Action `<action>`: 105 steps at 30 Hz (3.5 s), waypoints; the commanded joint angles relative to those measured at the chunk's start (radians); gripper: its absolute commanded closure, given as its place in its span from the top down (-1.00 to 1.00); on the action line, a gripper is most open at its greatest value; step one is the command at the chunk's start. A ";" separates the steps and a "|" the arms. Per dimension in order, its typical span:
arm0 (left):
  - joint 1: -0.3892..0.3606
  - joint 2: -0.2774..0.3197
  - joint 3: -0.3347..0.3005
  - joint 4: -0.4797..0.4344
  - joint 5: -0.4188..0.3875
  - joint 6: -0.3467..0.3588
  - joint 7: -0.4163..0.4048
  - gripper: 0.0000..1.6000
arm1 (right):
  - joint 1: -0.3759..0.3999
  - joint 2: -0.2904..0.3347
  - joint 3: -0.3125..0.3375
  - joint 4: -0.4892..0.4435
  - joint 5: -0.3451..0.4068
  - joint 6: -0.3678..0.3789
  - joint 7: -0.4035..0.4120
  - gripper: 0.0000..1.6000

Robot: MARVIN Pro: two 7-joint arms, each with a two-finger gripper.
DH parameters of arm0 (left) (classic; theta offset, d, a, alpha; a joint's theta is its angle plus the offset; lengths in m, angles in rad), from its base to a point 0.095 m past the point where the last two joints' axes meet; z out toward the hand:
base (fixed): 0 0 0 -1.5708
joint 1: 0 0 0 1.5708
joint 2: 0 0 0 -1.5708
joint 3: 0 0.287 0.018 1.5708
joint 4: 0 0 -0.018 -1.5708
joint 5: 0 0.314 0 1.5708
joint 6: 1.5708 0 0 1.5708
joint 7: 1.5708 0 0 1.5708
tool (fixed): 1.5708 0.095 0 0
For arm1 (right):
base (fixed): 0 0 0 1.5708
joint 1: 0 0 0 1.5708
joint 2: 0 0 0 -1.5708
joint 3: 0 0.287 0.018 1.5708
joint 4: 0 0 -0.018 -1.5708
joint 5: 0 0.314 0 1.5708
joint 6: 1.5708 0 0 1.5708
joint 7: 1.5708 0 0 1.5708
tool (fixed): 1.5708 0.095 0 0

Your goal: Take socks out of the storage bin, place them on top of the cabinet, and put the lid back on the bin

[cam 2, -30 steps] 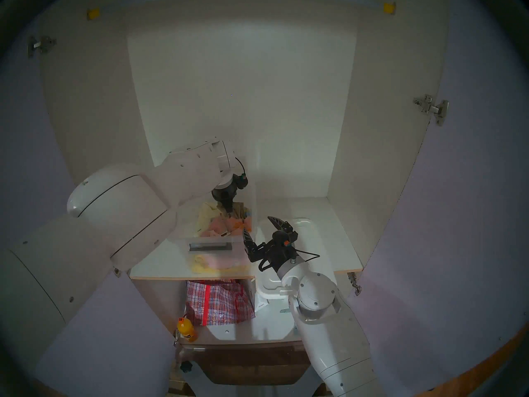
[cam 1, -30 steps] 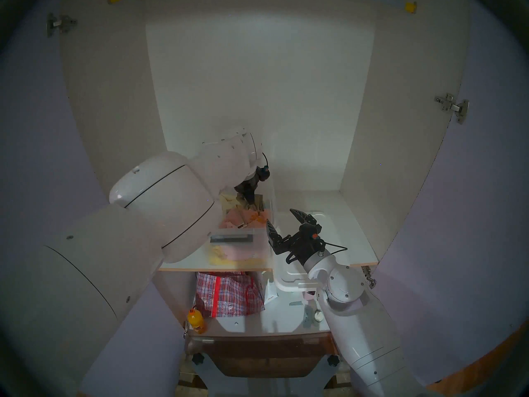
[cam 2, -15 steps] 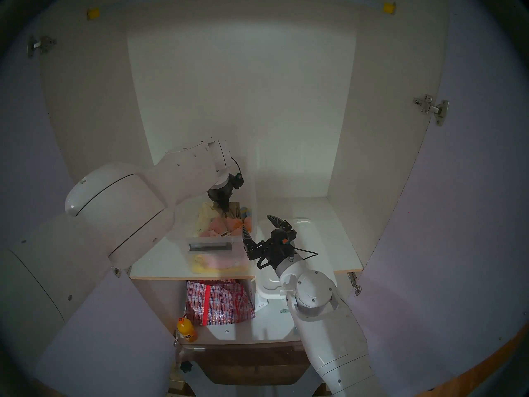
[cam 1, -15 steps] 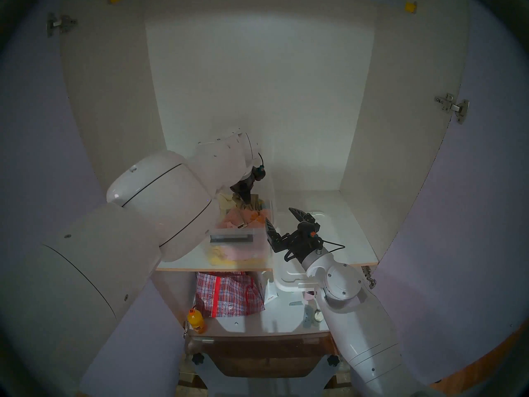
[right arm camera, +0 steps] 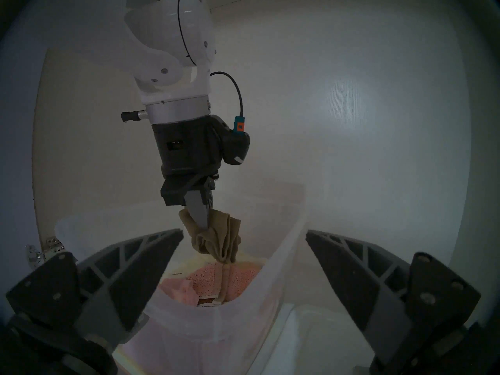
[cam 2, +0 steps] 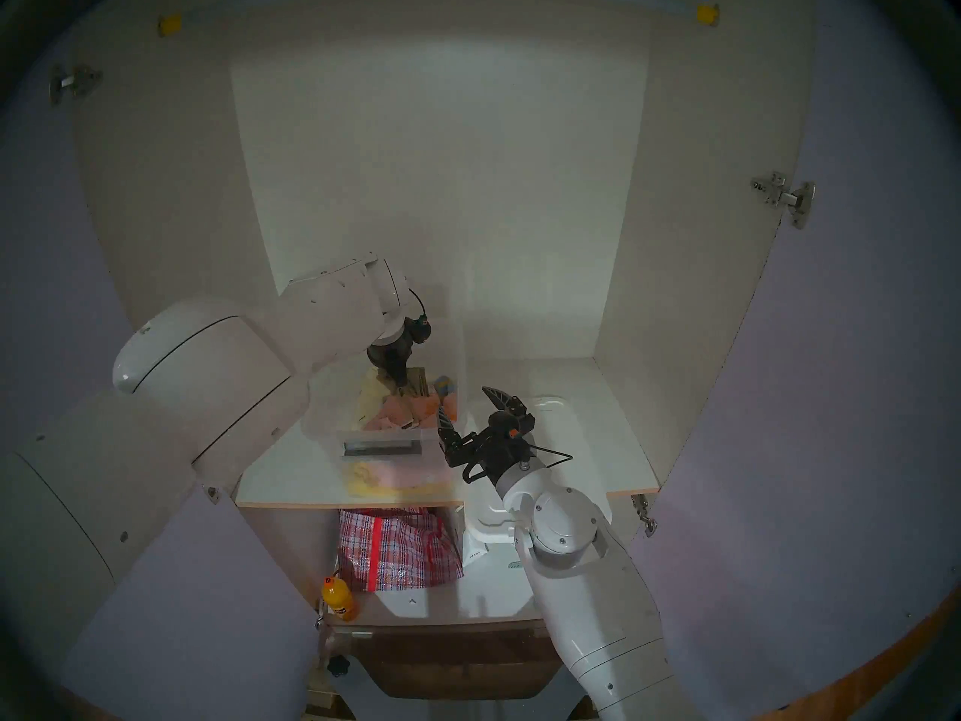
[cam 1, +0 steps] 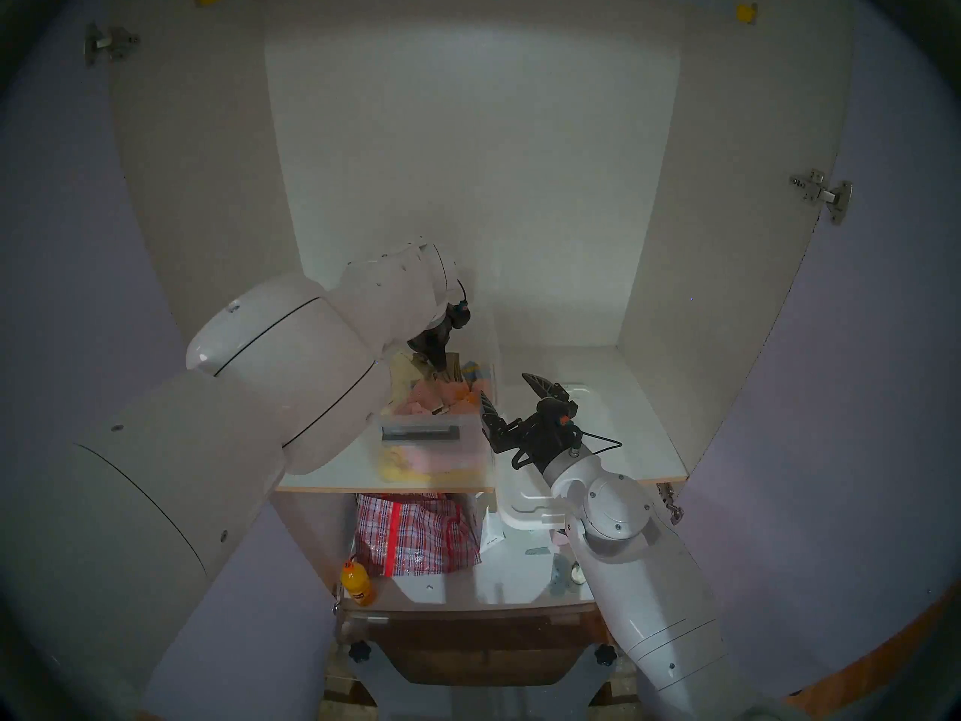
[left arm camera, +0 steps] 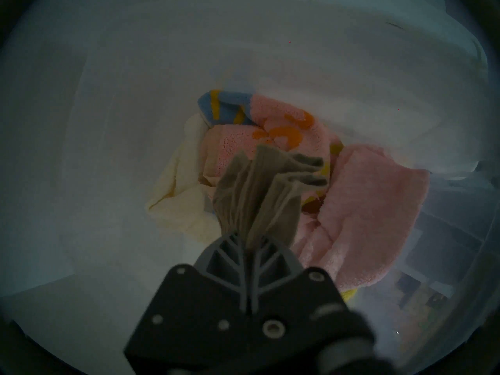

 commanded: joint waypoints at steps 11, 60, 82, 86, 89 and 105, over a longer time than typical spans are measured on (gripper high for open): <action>-0.040 -0.006 -0.032 -0.025 -0.022 -0.009 0.035 -1.00 | 0.079 -0.054 -0.045 0.017 0.000 -0.003 -0.004 1.00; -0.059 0.056 -0.137 -0.020 -0.092 -0.053 0.007 -1.00 | 0.281 -0.095 -0.078 0.284 -0.059 0.011 -0.057 1.00; -0.094 0.080 -0.199 -0.032 -0.141 -0.114 -0.100 -1.00 | 0.349 -0.108 -0.080 0.360 -0.079 0.009 -0.076 1.00; -0.095 0.084 -0.207 -0.030 -0.147 -0.122 -0.118 -1.00 | 0.359 -0.108 -0.080 0.370 -0.081 0.009 -0.079 1.00; -0.098 0.088 -0.212 -0.030 -0.151 -0.128 -0.129 -1.00 | 0.368 -0.111 -0.080 0.377 -0.081 0.008 -0.080 1.00; -0.092 0.115 -0.229 -0.022 -0.160 -0.157 -0.193 -1.00 | 0.383 -0.125 -0.083 0.361 -0.071 -0.003 -0.077 1.00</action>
